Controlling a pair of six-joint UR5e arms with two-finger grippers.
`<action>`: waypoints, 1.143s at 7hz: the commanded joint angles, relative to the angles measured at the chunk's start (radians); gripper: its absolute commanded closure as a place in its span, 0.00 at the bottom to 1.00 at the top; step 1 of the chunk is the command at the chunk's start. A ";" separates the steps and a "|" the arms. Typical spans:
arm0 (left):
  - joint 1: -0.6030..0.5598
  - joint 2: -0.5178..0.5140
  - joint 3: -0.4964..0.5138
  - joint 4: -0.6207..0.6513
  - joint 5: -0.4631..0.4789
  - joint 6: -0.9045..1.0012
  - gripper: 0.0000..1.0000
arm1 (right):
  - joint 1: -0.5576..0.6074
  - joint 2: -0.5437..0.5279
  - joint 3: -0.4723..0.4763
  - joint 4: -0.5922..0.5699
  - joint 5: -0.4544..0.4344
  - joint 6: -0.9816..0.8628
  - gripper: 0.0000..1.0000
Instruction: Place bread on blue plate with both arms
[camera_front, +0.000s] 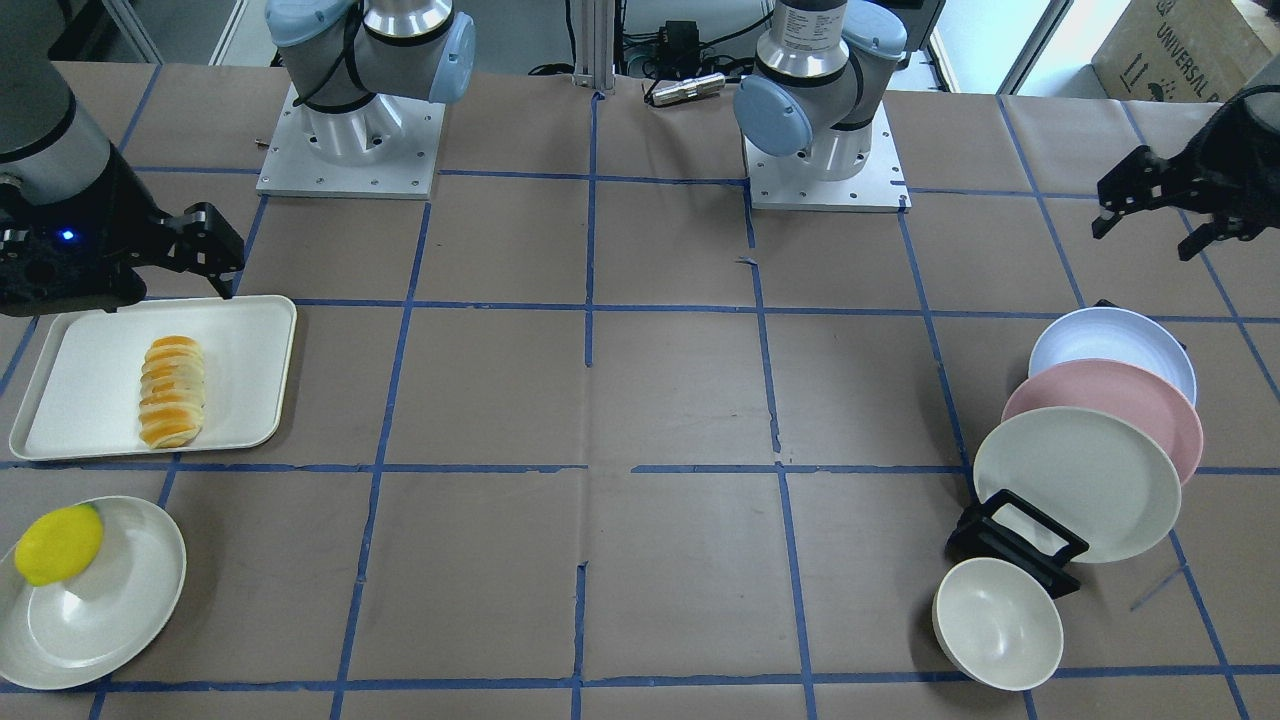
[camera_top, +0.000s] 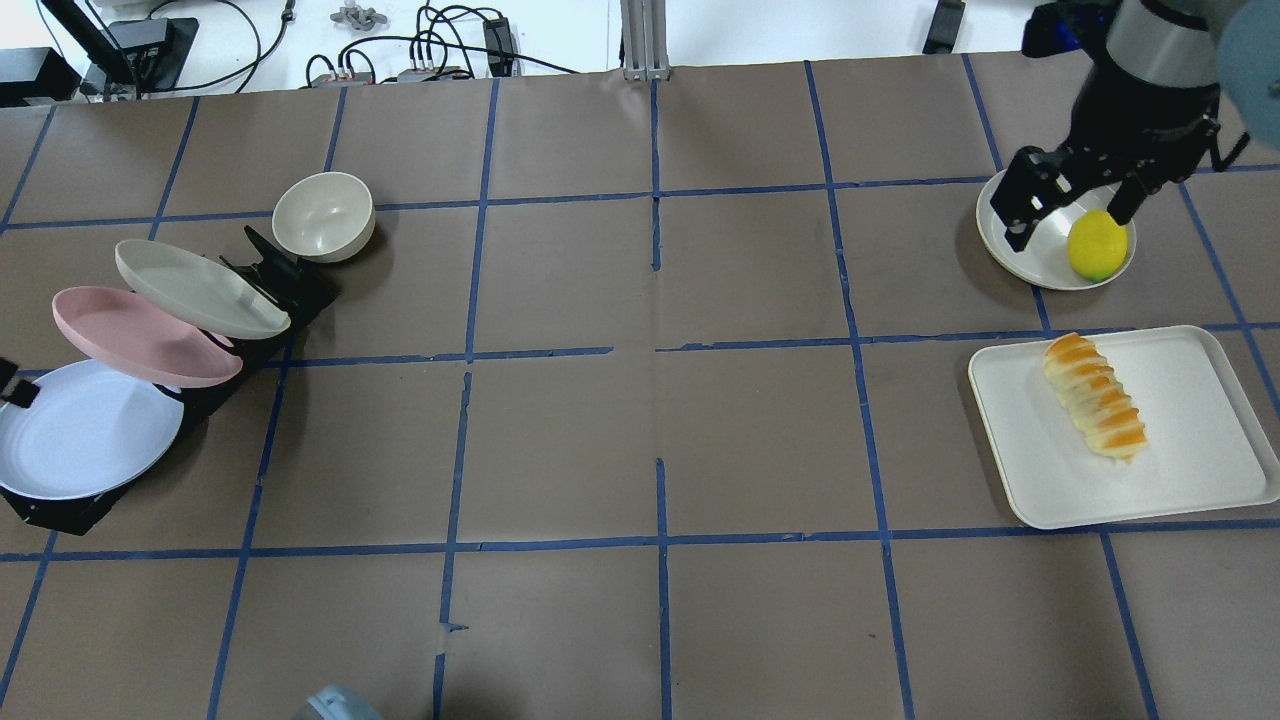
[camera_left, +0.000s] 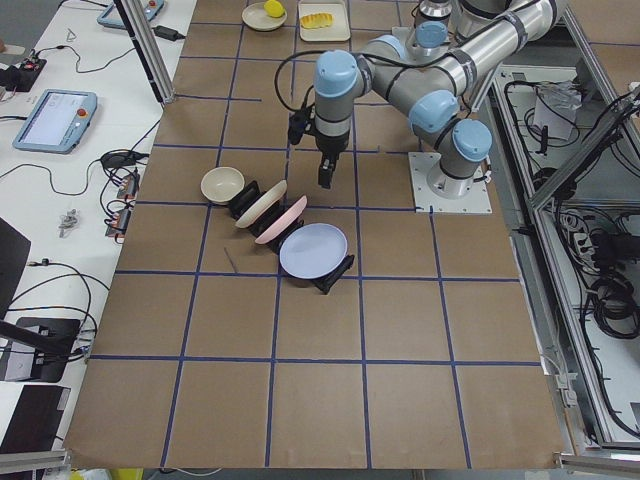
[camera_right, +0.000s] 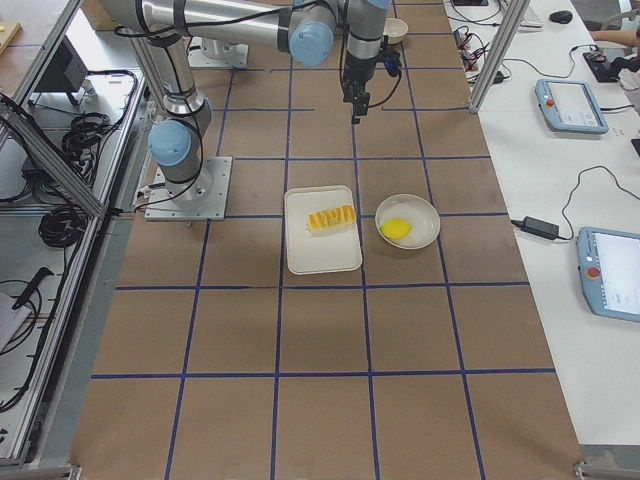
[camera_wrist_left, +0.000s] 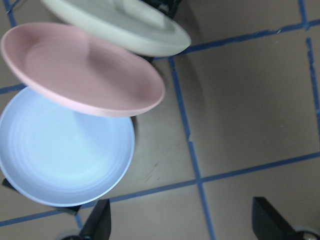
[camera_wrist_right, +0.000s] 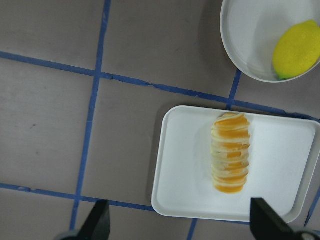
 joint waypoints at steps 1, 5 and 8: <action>0.180 -0.145 0.059 0.062 -0.003 0.213 0.00 | -0.162 -0.010 0.169 -0.121 -0.008 -0.138 0.04; 0.113 -0.487 0.273 0.059 -0.112 0.244 0.00 | -0.288 0.007 0.428 -0.428 -0.011 -0.167 0.04; 0.093 -0.514 0.285 0.062 -0.073 0.243 0.00 | -0.296 0.053 0.442 -0.494 -0.011 -0.167 0.06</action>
